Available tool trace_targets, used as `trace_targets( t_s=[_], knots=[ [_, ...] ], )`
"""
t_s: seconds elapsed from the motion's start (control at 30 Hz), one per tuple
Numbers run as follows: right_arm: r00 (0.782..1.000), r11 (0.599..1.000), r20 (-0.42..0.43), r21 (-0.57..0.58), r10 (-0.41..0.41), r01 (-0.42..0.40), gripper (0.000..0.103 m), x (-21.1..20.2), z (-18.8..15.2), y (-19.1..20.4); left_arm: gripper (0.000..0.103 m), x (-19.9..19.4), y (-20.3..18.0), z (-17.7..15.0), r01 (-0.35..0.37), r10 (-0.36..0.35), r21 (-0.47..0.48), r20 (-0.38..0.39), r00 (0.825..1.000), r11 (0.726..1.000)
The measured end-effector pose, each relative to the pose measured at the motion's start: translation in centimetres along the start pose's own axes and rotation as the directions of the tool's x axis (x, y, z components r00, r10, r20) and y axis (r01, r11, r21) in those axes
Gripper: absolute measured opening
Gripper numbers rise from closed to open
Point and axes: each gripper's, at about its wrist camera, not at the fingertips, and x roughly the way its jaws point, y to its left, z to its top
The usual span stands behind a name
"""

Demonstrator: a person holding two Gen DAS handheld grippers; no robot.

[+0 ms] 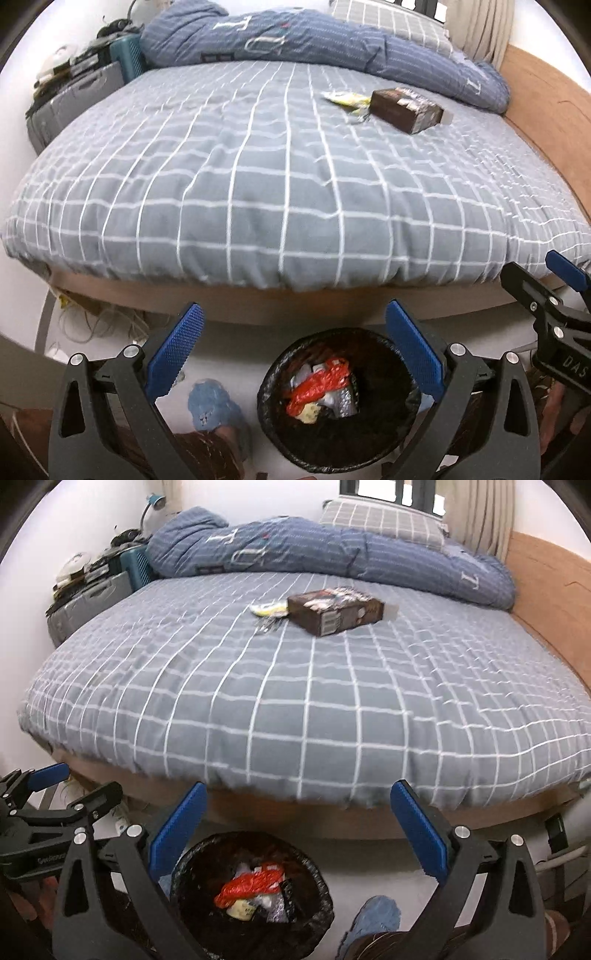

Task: Collect trash
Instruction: 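Raise both open tools from the bin back toward the bed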

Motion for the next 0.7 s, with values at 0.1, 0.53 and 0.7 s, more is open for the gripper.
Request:
trace_targets(
  t_s=[0.1, 0.53, 0.7],
  knots=[
    [0.999, 1.0, 0.03, 0.013, -0.019, 0.018, 0.095, -0.5, 1.1, -0.7, 0.097, -0.2, -0.5, 1.0, 0.016, -0.016, 0.003, 0.016, 1.0, 1.0],
    [0.997, 0.997, 0.054, 0.054, -0.055, 0.052, 0.095, 1.7, 6.1, -3.6, 0.097, 0.9, -1.8, 6.8, 0.039, -0.039, -0.002, 0.068, 0.997, 0.999],
    [0.996, 0.996, 0.059, 0.054, -0.069, 0.066, 0.095, 3.2, 8.2, -4.5, 0.097, 2.7, -2.3, 10.0, 0.027, -0.027, 0.008, 0.084, 0.996, 1.0]
  ],
)
